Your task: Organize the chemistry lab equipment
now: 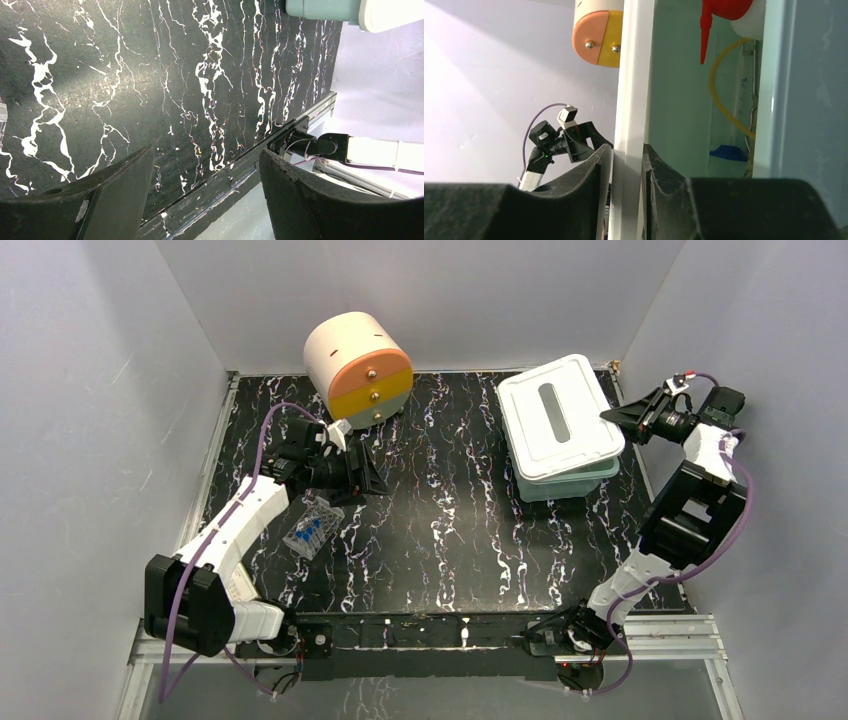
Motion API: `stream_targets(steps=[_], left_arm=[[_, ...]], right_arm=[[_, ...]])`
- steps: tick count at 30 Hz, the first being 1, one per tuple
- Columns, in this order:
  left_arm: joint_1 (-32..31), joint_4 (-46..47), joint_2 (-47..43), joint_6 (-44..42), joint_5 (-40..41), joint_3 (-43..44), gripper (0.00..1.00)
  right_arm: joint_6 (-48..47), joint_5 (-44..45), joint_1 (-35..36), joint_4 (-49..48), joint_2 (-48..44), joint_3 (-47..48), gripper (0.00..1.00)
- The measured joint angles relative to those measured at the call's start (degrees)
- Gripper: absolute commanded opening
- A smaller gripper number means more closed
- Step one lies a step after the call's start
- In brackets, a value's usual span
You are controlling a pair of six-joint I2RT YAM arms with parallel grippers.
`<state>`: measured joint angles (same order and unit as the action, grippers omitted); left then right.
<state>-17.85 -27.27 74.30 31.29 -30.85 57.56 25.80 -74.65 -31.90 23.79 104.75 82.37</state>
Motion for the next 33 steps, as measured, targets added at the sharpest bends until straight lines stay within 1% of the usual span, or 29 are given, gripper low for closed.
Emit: stream_targets(steps=[7, 14, 22, 24, 28, 33], left_arm=[[0.0, 0.0, 0.0, 0.0, 0.0, -0.1, 0.75], [0.0, -0.2, 0.0, 0.0, 0.0, -0.1, 0.75], [0.0, -0.2, 0.0, 0.0, 0.0, -0.1, 0.75], [0.0, -0.2, 0.0, 0.0, 0.0, -0.1, 0.75], [0.0, -0.2, 0.0, 0.0, 0.0, -0.1, 0.75], [0.0, -0.2, 0.0, 0.0, 0.0, -0.1, 0.75]], right_arm=[[-4.5, 5.0, 0.0, 6.1, 0.4, 2.9, 0.38], [-8.5, 11.1, 0.1, 9.5, 0.4, 3.5, 0.39], [-12.2, 21.1, 0.3, 12.5, -0.1, 4.3, 0.39], [-12.7, 23.7, 0.5, 13.1, -0.6, 4.3, 0.42], [-14.1, 28.5, 0.7, 14.0, -1.7, 4.4, 0.52], [-15.7, 34.7, 1.6, 14.9, -2.1, 4.4, 0.55]])
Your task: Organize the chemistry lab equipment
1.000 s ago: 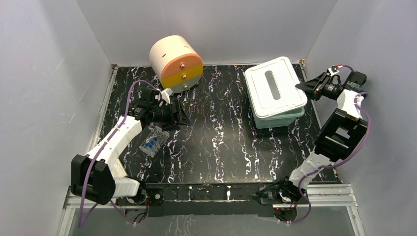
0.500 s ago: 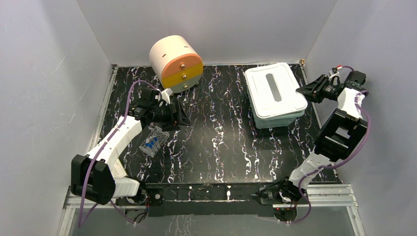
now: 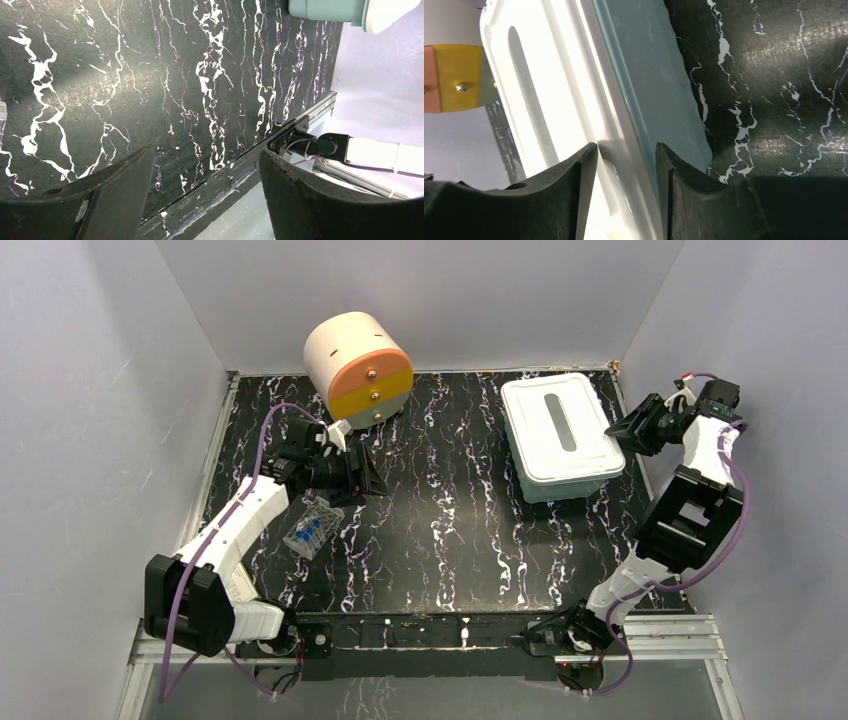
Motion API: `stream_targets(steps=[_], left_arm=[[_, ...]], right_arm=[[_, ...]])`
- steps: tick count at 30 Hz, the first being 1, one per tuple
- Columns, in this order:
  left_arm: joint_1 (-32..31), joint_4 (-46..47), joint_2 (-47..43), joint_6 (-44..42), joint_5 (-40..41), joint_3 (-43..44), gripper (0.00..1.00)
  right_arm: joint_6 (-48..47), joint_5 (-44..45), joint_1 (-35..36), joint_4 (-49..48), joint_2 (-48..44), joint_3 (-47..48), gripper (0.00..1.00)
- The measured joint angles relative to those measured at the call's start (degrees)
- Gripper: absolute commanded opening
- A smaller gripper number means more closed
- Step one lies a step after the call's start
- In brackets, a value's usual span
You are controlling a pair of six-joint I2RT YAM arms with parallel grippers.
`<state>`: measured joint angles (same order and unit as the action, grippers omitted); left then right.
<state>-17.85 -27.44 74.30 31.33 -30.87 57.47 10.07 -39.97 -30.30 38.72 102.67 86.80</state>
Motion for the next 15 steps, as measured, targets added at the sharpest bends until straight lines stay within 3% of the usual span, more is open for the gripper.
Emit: stream_targets(steps=[9, 15], left_arm=[[0.0, 0.0, 0.0, 0.0, 0.0, 0.0, 0.75], [0.0, 0.0, 0.0, 0.0, 0.0, 0.0, 0.75]], right_arm=[[-1.3, 6.7, 1.6, 0.1, -3.1, 0.0, 0.64], [-2.4, 9.5, 2.6, -0.1, -3.5, -0.3, 0.64]])
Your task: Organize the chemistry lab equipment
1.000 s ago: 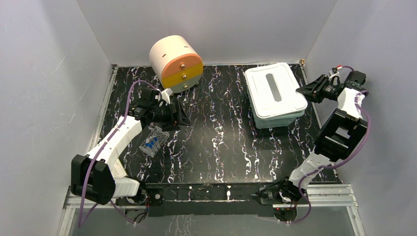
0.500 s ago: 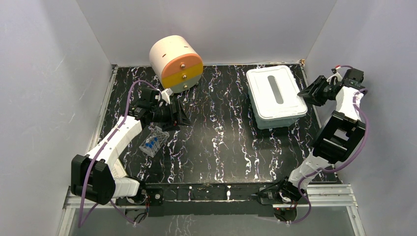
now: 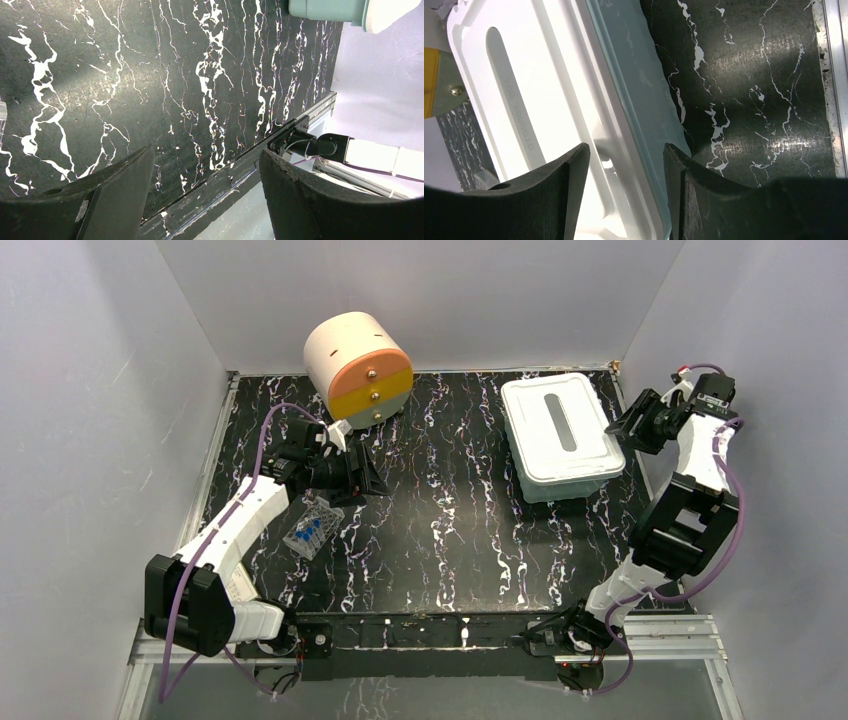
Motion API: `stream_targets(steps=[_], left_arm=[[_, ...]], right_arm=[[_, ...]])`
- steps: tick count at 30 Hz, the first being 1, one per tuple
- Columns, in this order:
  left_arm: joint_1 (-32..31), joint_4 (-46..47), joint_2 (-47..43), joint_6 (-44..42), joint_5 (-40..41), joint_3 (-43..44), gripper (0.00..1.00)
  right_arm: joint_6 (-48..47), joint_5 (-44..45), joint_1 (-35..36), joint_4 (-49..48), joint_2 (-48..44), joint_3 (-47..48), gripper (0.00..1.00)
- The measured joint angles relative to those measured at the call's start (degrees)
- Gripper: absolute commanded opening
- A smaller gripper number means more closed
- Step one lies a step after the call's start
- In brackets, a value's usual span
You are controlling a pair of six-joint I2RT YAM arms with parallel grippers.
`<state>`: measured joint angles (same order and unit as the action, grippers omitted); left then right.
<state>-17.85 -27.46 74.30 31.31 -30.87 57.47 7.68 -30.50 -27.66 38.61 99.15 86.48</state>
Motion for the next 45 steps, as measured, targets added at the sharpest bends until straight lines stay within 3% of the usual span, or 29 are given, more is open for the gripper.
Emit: stream_targets(steps=[6, 13, 21, 27, 38, 45], left_arm=[[0.0, 0.0, 0.0, 0.0, 0.0, -0.1, 0.75], [0.0, 0.0, -0.1, -0.1, 0.0, -0.8, 0.75], [0.0, 0.0, -0.2, -0.2, 0.0, -0.9, 0.75], [0.0, 0.0, -0.3, -0.2, 0.0, -0.9, 0.75], [0.0, 0.1, -0.8, -0.2, 0.0, -0.9, 0.75], [0.0, 0.3, -0.9, -0.2, 0.0, -0.9, 0.75]], right_arm=[[-0.8, 1.7, 0.5, -0.2, -0.1, -1.7, 0.61], [-1.0, 5.9, 1.2, 0.1, -0.3, -2.0, 0.51], [-1.8, 9.7, 2.3, 0.4, -1.4, -2.0, 0.54], [-2.1, 8.5, 2.3, 0.4, -1.4, -2.7, 0.54], [-1.7, 3.4, 3.5, 0.4, -2.1, -4.9, 0.41], [0.3, 3.6, 8.1, 0.5, -3.6, -6.3, 0.43]])
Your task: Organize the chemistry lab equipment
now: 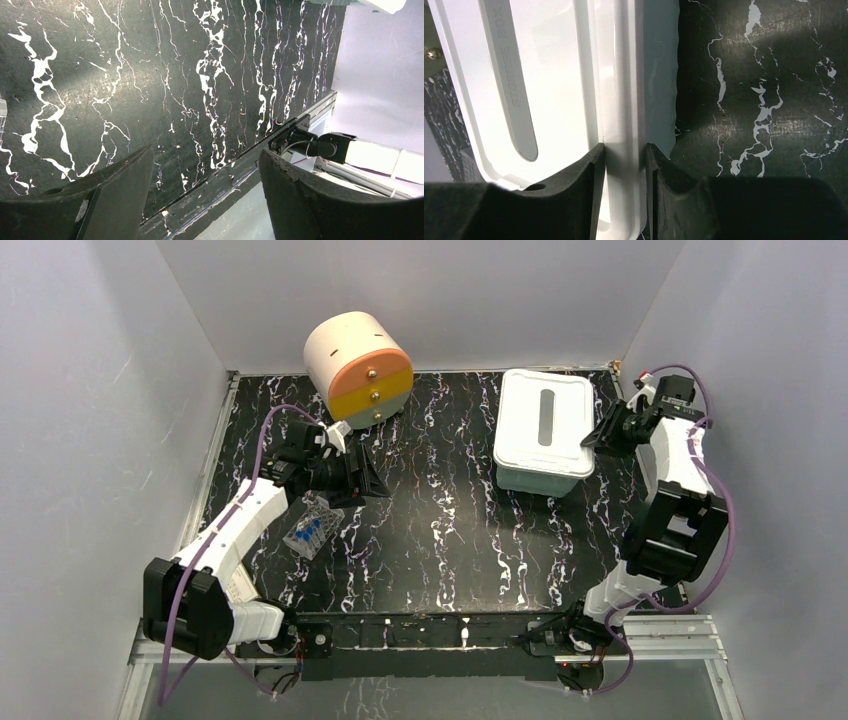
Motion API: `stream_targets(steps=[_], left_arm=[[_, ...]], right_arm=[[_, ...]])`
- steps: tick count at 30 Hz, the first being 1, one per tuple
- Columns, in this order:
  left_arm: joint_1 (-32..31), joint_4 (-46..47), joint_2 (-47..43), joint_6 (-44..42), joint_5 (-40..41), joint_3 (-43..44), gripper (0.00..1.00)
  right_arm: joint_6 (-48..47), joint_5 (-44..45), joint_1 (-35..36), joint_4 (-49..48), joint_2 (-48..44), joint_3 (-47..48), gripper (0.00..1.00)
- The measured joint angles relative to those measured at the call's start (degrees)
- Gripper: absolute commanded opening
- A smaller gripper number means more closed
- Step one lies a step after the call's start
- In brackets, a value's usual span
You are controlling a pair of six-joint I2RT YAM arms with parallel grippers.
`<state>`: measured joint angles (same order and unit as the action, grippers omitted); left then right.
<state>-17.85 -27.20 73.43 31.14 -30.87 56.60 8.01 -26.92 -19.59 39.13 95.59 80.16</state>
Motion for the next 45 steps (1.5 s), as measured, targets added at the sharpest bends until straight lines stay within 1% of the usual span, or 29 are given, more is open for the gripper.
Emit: stream_targets(steps=[6, 11, 16, 20, 23, 32, 38, 43, 45], left_arm=[[0.0, 0.0, -0.9, 0.0, 0.0, -0.1, 0.75], [0.0, 0.0, -1.8, 0.0, 0.3, -0.1, 0.75], [0.0, 0.0, -1.8, 0.0, 0.9, -0.1, 0.75], [0.0, -0.1, -2.0, 0.2, 1.6, -0.1, 0.75], [0.0, -0.3, -2.6, 0.2, 2.1, -0.1, 0.75], [0.0, -1.9, -5.5, 0.6, 3.8, 1.3, 0.75], [0.0, -4.4, -7.7, 1.4, 6.1, 4.9, 0.76], [0.0, -7.5, -10.7, 1.8, 10.4, 9.2, 0.76], [0.0, -9.1, -12.0, 1.8, 13.2, 11.3, 0.78]], right_arm=[[1.4, 6.6, 2.3, 1.5, -2.6, 0.4, 0.53], [2.4, 12.7, 3.7, 3.6, -7.0, 4.4, 0.61], [2.4, 16.0, 11.0, 3.5, -10.2, 7.4, 0.67], [2.4, 17.1, 16.7, 2.9, -9.2, 7.1, 0.68], [2.6, 18.3, 18.9, 2.6, -7.4, 6.9, 0.69], [2.8, 22.8, 22.1, 0.9, -4.5, 2.6, 0.69], [3.5, 24.9, 23.5, -1.9, -6.8, -0.4, 0.69], [4.1, 26.4, 24.3, 0.4, -8.4, -0.6, 0.70], [4.5, 27.0, 24.8, 1.4, -10.4, -1.1, 0.70]])
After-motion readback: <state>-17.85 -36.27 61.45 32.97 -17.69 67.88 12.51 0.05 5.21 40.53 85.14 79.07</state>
